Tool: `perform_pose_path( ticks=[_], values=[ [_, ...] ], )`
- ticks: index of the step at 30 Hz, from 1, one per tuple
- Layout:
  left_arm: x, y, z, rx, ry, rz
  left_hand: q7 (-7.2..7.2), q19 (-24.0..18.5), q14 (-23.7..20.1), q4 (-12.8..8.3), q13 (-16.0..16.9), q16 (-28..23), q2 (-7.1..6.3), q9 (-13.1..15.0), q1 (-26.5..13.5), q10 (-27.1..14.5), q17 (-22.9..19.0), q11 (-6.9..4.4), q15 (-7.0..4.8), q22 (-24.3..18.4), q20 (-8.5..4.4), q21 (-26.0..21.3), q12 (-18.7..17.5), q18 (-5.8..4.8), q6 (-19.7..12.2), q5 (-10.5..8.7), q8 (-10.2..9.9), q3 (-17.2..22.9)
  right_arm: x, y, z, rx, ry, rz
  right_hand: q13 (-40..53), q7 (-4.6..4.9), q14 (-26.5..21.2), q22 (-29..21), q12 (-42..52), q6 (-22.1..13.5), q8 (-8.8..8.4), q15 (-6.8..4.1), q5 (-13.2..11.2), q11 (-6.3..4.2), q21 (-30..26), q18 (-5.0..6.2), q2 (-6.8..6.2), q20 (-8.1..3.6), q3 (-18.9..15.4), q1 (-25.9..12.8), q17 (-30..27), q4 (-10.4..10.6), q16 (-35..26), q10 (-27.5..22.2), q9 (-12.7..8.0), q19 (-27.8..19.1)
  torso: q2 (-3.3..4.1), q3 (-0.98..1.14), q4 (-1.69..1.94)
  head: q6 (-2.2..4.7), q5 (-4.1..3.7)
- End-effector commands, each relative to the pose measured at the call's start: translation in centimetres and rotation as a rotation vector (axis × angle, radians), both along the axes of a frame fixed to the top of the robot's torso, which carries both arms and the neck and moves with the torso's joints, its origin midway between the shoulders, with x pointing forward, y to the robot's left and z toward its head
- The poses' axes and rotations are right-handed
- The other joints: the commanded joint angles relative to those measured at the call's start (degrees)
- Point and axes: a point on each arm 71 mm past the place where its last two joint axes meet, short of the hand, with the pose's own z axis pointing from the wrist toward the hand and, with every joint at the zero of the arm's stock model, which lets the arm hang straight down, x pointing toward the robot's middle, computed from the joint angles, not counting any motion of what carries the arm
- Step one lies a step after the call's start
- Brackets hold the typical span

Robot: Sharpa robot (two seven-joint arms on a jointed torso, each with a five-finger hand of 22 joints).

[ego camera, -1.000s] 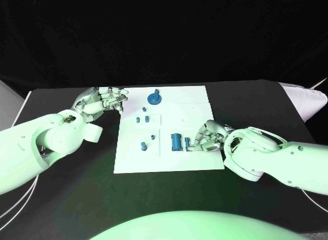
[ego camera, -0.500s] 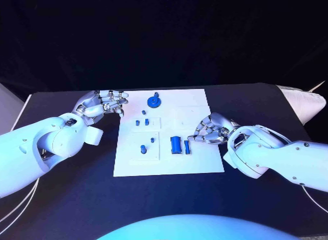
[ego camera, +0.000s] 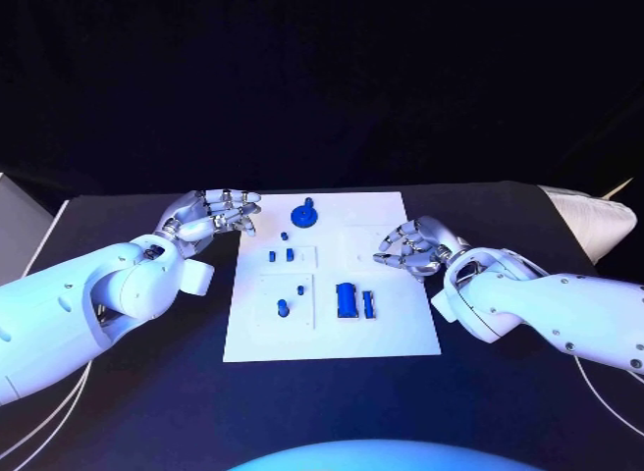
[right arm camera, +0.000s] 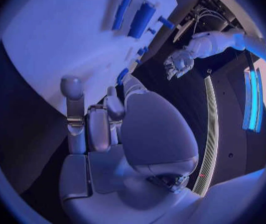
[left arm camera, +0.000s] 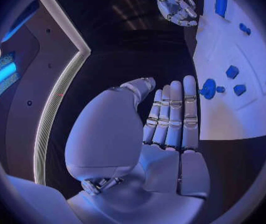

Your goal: Assemble the parts on the task board

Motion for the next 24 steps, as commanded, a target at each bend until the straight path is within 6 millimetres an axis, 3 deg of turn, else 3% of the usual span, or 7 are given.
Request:
perform_pose_path(
  ticks=[1, 15, 16, 17, 19, 20, 24],
  values=[
    [0.5, 0.4, 0.1, -0.024, -0.042, 0.108, 0.23, -3.1, -2.5, 0.7, -1.3, -5.2, -0.56, -0.1, 0.0, 0.2, -2.4, 0.33, 0.98, -2.0, 1.01, -3.8, -2.0, -0.12, -0.2, -0.21, 0.5, 0.1, 1.8, -0.7, 0.5, 0.285, -0.053, -0.02, -6.7, 0.54, -3.5, -9.0, -13.0, -1.0, -0.19, 0.78, -1.6, 0.56, -16.7, 1.89, -0.43, 0.62, 2.4, 2.2, -7.8, -0.1, -9.6, -7.2, -0.1, -4.2, -0.78, -0.21, -0.01, 1.63, 0.15],
    [2.6, 0.2, -1.7, -0.048, -0.057, 0.255, -1.53, -8.9, -5.0, 3.6, -5.0, -38.6, -1.71, -1.7, 0.5, 6.9, -10.5, 3.55, 5.99, -24.6, 7.54, -32.7, -25.9, -0.08, -2.8, -0.89, -2.3, 0.9, 7.9, -3.1, 0.2, 0.536, -0.101, -0.077, -55.8, 4.67, -21.8, -42.9, -52.5, -4.1, -7.87, 7.79, -7.0, 6.08, -34.3, 2.03, -6.33, 8.04, 18.8, -0.4, -39.9, -1.1, -62.3, -13.0, -4.7, -17.7, -2.34, 0.41, 0.45, 5.45, 0.97],
    [2.5, -0.1, -1.8, -0.024, -0.03, 0.194, -10.44, -51.9, -49.6, -9.0, -8.7, -56.3, 12.33, -18.4, -24.5, -10.0, -21.0, -7.57, -4.03, -43.0, -9.07, -38.4, -33.7, -10.17, -50.3, -14.86, -14.9, -28.5, 7.7, -3.3, 0.0, 0.42, -0.093, -0.134, -73.5, -6.24, -39.9, -66.8, -60.0, -53.7, -22.16, 2.74, -13.3, -1.63, -37.8, -8.49, 5.83, -3.43, -4.3, -24.4, -73.4, -16.5, -77.0, -31.4, -23.5, -35.0, -2.02, 0.18, 0.36, 4.83, 0.7],
    [2.5, -0.1, -1.8, -0.024, -0.03, 0.195, -10.44, -51.9, -49.6, -9.0, -8.7, -56.3, 12.33, -18.4, -25.0, -50.4, -21.0, -7.57, -4.03, -43.0, -9.07, -38.4, -33.7, -10.17, -50.3, -14.86, -14.9, -28.5, 7.7, -3.3, 0.0, 0.422, -0.093, -0.134, -73.5, -6.24, -40.6, -66.8, -60.0, -53.7, -22.16, 2.74, -13.3, -1.63, -37.8, -8.49, 5.83, -3.43, -4.3, -25.0, -73.4, -16.5, -77.0, -31.7, -23.5, -35.9, -2.04, 0.18, 0.35, 4.85, 0.71],
    [2.4, -0.2, -1.8, -0.024, -0.031, 0.198, -10.44, -51.9, -49.6, -9.0, -8.7, -56.3, 12.33, -18.4, -28.7, -50.4, -21.0, -7.57, -4.03, -43.0, -9.07, -38.4, -33.7, -10.17, -50.3, -14.86, -14.9, -28.5, 7.6, -3.2, 0.0, 0.431, -0.093, -0.136, -73.5, -6.24, -43.3, -66.8, -60.0, -53.7, -22.16, 2.74, -13.3, -1.63, -37.8, -8.49, 5.83, -3.43, -4.3, -28.5, -73.4, -16.5, -77.0, -34.3, -23.5, -77.6, -2.27, 0.19, 0.3, 5.05, 0.76],
    [2.4, -0.3, -1.8, -0.023, -0.031, 0.201, -10.44, -51.9, -49.6, -9.0, -8.7, -56.3, 12.33, -18.4, -30.8, -50.4, -21.0, -7.57, -4.03, -43.0, -9.07, -38.4, -33.7, -10.17, -50.3, -14.86, -14.9, -28.5, 7.5, -3.0, 0.0, 0.44, -0.093, -0.137, -73.5, -6.24, -83.9, -66.8, -60.0, -53.7, -22.16, 2.74, -13.3, -1.63, -37.8, -8.49, 5.83, -3.43, -4.3, -30.6, -73.4, -16.5, -77.0, -74.9, -23.5, -77.6, -2.47, 0.2, 0.26, 5.22, 0.8],
    [2.0, -1.1, -1.6, -0.018, -0.034, 0.224, -10.44, -51.9, -49.6, -9.0, -8.7, -56.3, 12.33, -18.4, -39.3, -50.4, -21.0, -7.57, -4.03, -43.0, -9.07, -38.4, -33.7, -10.17, -50.3, -14.86, -14.9, -28.5, 6.5, -1.9, 0.1, 0.511, -0.093, -0.147, -73.5, -6.24, -83.9, -66.8, -60.0, -53.7, -22.16, 2.74, -13.3, -1.63, -37.8, -8.49, 5.83, -3.43, -4.3, -38.9, -73.4, -16.5, -77.0, -74.9, -23.5, -77.6, -4.15, 0.29, -0.08, 6.66, 1.16]
  ],
)
